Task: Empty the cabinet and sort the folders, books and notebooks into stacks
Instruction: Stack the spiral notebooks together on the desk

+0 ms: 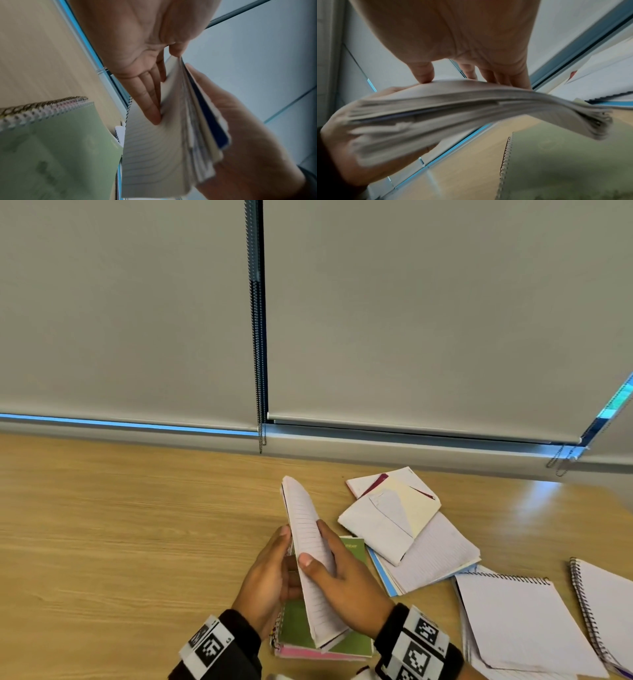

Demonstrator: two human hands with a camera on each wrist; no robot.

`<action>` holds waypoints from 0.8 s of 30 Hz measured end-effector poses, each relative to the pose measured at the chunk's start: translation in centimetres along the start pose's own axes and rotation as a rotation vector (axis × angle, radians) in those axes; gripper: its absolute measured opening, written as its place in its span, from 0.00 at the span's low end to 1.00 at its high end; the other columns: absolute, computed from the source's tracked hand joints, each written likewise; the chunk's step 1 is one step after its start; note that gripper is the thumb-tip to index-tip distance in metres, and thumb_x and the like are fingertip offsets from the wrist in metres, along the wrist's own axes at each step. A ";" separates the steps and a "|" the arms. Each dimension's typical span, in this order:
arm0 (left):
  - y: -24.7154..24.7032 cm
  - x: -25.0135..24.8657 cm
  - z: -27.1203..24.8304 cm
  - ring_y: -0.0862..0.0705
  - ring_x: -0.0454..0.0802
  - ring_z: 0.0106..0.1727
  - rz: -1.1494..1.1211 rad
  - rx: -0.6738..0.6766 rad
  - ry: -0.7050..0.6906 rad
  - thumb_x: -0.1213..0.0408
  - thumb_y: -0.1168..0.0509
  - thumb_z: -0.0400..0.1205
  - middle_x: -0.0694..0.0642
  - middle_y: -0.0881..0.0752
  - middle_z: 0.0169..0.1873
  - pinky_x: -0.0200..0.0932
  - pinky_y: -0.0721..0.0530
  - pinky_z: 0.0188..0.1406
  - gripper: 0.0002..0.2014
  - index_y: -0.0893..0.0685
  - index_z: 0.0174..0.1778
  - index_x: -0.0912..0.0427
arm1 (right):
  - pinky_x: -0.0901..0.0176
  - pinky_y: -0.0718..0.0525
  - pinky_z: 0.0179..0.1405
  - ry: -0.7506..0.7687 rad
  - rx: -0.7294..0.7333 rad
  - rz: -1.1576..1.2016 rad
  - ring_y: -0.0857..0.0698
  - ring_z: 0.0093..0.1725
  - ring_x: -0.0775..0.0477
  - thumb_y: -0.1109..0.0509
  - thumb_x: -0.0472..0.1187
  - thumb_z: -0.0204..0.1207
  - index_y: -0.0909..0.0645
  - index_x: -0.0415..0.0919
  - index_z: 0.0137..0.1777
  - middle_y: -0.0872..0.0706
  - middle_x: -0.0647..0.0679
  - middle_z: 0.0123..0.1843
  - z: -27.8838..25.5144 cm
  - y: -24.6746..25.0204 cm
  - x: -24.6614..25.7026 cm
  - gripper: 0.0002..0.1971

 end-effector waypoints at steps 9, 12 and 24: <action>0.7 -1.3 0.0 0.11 0.63 0.55 -0.047 -0.043 -0.007 0.41 0.53 0.85 0.63 0.09 0.53 0.69 0.19 0.62 0.26 0.20 0.65 0.52 | 0.59 0.29 0.76 0.062 -0.022 -0.073 0.32 0.75 0.68 0.33 0.69 0.69 0.46 0.67 0.81 0.35 0.70 0.79 -1.2 -0.3 -1.1 0.41; 0.7 -0.9 0.0 0.11 0.64 0.56 -0.063 -0.026 0.016 0.41 0.54 0.85 0.63 0.10 0.54 0.69 0.19 0.62 0.26 0.21 0.67 0.52 | 0.66 0.26 0.71 0.060 -0.007 -0.071 0.29 0.72 0.70 0.33 0.68 0.70 0.46 0.69 0.80 0.33 0.71 0.76 -1.6 -0.2 -1.4 0.40; 1.0 -0.8 0.0 0.14 0.69 0.60 -0.145 0.099 0.067 0.37 0.53 0.79 0.64 0.12 0.59 0.67 0.16 0.57 0.31 0.24 0.71 0.52 | 0.59 0.27 0.74 0.067 0.023 -0.076 0.30 0.74 0.68 0.33 0.71 0.68 0.45 0.67 0.80 0.33 0.70 0.77 -2.0 0.4 -1.9 0.42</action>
Point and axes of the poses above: each hand's wrist, its own z-axis towards the middle knuckle, its own y-axis out of the back of the hand, x = y × z, the point moved 1 cm from there along z, towards the middle knuckle
